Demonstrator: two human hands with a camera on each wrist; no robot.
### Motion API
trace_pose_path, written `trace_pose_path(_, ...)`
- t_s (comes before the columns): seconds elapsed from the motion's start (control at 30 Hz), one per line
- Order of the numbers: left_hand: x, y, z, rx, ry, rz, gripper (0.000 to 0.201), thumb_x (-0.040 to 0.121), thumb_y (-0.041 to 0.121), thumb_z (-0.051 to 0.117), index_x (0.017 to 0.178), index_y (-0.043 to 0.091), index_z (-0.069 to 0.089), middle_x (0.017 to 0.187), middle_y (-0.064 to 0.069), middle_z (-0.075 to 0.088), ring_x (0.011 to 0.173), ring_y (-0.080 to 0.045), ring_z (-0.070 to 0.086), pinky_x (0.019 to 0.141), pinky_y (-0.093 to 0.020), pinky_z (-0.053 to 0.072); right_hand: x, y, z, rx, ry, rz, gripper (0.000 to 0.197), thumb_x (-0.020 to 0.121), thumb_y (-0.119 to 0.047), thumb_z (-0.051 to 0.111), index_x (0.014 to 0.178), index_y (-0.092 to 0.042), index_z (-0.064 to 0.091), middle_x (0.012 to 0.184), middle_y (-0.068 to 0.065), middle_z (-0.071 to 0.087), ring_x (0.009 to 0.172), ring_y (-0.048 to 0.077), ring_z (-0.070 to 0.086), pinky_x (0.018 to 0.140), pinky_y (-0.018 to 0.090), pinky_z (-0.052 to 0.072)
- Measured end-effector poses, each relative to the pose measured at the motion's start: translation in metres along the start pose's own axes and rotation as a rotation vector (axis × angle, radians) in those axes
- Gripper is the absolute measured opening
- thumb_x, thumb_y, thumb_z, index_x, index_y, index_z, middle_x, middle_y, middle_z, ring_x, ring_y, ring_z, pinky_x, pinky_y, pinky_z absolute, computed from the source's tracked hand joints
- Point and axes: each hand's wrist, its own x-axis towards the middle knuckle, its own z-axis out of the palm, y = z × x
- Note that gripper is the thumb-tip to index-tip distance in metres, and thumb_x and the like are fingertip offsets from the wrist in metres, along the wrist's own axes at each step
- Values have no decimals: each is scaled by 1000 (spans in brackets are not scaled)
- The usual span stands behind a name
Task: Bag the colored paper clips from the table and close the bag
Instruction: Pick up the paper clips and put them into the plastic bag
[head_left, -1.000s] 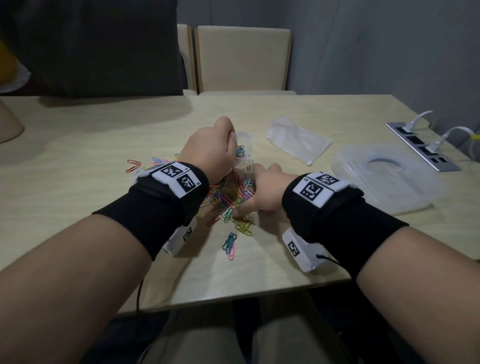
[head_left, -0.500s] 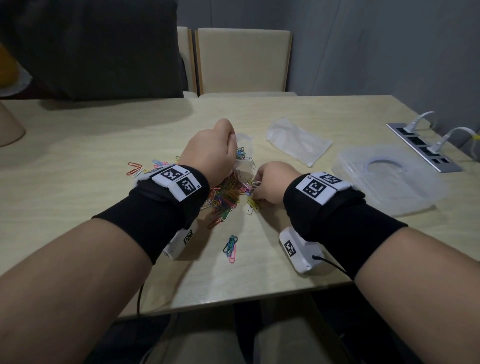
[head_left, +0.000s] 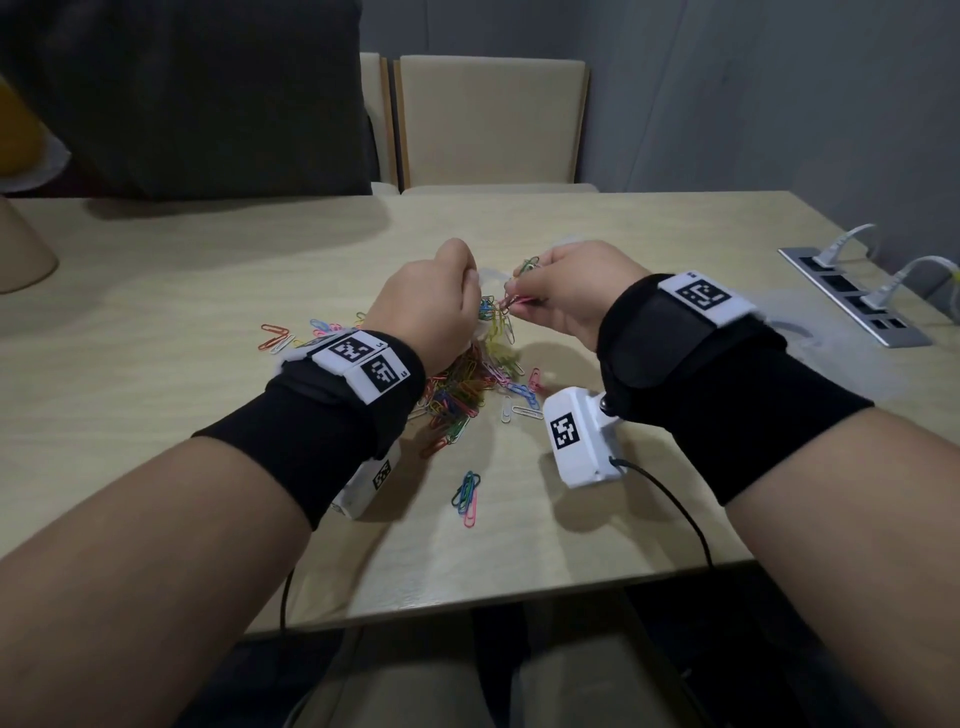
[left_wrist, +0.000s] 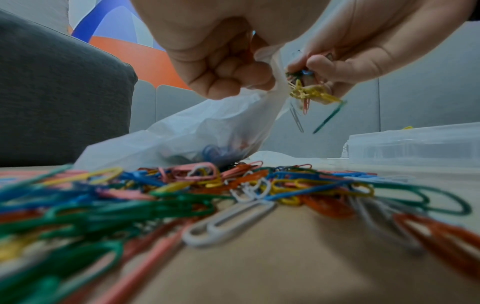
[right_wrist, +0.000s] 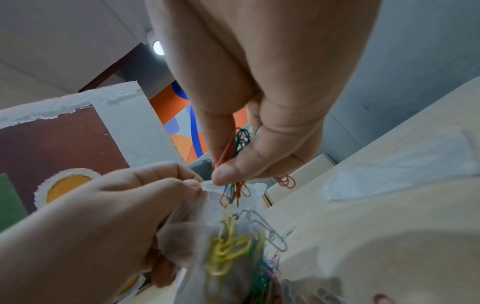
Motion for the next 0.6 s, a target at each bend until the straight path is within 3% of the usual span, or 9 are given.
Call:
trace_pose_path(0.17, 0, 0, -1, -12, 5, -17, 19, 98, 25, 37, 102, 10, 48, 70, -7, 51, 68, -28, 44, 60, -33, 30, 11, -3, 12, -49, 25, 33, 18, 86, -1, 63, 76, -13, 56, 84, 7, 63, 78, 19, 66, 77, 27, 60)
trace_pose_path(0.37, 0, -1, -2, -14, 0, -28, 19, 98, 25, 37, 102, 9, 49, 71, -7, 51, 69, -27, 44, 61, -33, 31, 1, -20, 21, -123, -52, 114, 17, 95, -2, 48, 80, -12, 50, 87, 8, 57, 75, 20, 61, 77, 30, 57)
trace_pose_path(0.43, 0, 0, -2, -17, 0, -30, 20, 98, 25, 37, 103, 9, 49, 71, -7, 51, 69, -28, 44, 60, -32, 31, -3, -24, 21, -263, -46, 89, 9, 96, -5, 48, 96, -8, 56, 91, 9, 59, 74, 19, 62, 70, 28, 58)
trace_pose_path(0.5, 0, 0, -2, -19, 3, -32, 20, 99, 25, 37, 103, 9, 49, 70, -8, 51, 69, -28, 45, 60, -32, 31, -6, -24, 21, -500, -4, 18, 20, 93, -7, 52, 111, -7, 62, 96, 7, 64, 77, 19, 66, 65, 26, 58)
trace_pose_path(0.6, -1, 0, -2, -9, 1, -25, 21, 99, 25, 37, 103, 9, 48, 69, -7, 51, 68, -28, 45, 60, -33, 32, -15, -25, 23, -882, 114, -89, 28, 93, -11, 54, 117, -14, 67, 117, 4, 67, 106, 24, 64, 90, 34, 54)
